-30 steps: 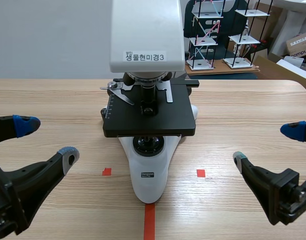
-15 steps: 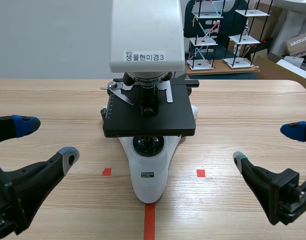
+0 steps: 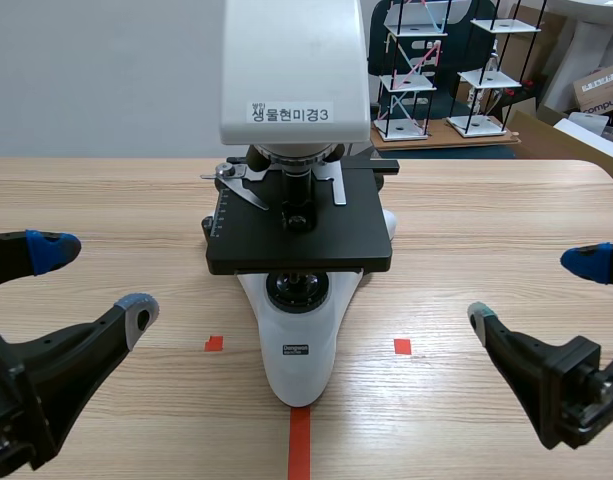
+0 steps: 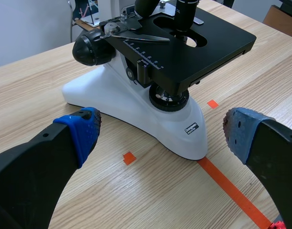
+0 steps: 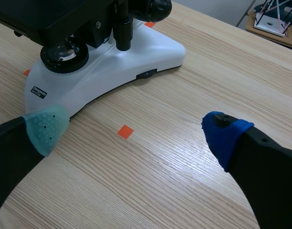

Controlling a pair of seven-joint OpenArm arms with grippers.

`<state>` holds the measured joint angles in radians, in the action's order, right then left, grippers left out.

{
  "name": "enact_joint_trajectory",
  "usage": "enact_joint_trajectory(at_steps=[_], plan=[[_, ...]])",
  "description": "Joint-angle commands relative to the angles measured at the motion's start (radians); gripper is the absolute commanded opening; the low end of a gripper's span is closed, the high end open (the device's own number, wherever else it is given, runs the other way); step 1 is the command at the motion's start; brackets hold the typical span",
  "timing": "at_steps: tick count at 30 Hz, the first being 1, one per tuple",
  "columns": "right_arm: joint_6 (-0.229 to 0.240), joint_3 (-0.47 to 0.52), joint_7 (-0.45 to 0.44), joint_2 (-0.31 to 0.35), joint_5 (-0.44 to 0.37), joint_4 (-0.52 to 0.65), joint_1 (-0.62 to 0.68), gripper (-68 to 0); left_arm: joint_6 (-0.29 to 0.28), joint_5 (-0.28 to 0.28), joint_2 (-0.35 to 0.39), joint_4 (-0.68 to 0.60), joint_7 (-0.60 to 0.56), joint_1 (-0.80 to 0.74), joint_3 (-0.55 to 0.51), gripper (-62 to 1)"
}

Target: Point at the stage knob

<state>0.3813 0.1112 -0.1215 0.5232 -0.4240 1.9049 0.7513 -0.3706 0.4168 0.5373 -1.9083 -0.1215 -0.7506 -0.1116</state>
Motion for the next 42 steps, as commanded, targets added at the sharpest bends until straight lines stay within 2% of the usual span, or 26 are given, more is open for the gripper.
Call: enact_joint_trajectory(at_steps=[1, 3, 6, 7, 13, 19, 24, 27, 32, 35, 42], plan=[[0.0, 0.006, -0.011, 0.0, -0.01, 0.015, -0.001, -15.4, -0.002, 0.01, -0.007, -0.017, -0.012, -0.003, -0.006, -6.7], [0.0, 0.006, -0.011, 0.0, -0.01, 0.015, -0.001, -32.3, -0.002, 0.01, -0.007, -0.017, -0.013, -0.003, -0.006, -6.7], [0.004, 0.006, -0.006, 0.0, -0.01, 0.015, -0.001, -62.6, -0.002, 0.01, -0.007, -0.017, -0.013, -0.003, -0.006, -6.7], [0.004, 0.006, -0.002, 0.0, -0.007, 0.014, -0.001, -67.9, -0.002, 0.01, -0.007, -0.017, -0.013, -0.003, -0.006, -6.7], [0.008, 0.006, -0.018, -0.01, -0.007, -0.024, -0.031, -66.9, -0.002, 0.01, -0.007, -0.017, -0.013, -0.003, -0.006, -6.7], [0.009, -0.034, -0.036, -0.052, 0.011, -0.175, -0.144, -66.9, -0.002, 0.009, -0.007, -0.017, -0.013, -0.003, -0.006, -6.7], [0.015, -0.121, -0.187, -0.053, 0.054, -0.386, -0.27, -66.9, -0.002, 0.009, -0.007, -0.017, -0.013, -0.003, -0.006, -6.7], [0.058, -0.172, -0.308, -0.053, 0.095, -0.525, -0.349, -66.9, -0.002, 0.009, -0.007, -0.017, -0.013, -0.003, -0.006, -6.7], [0.06, -0.24, -0.518, -0.084, 0.241, -0.738, -0.478, -67.2, -0.002, 0.009, -0.007, -0.017, -0.013, -0.003, -0.006, -6.7], [0.06, -0.265, -0.62, -0.111, 0.302, -0.838, -0.545, -67.2, -0.002, 0.009, -0.008, -0.017, -0.013, -0.003, -0.006, -6.7], [0.056, -0.314, -0.692, -0.155, 0.332, -0.951, -0.674, -67.2, -0.002, 0.009, -0.008, -0.017, -0.013, -0.003, -0.006, -6.7]])
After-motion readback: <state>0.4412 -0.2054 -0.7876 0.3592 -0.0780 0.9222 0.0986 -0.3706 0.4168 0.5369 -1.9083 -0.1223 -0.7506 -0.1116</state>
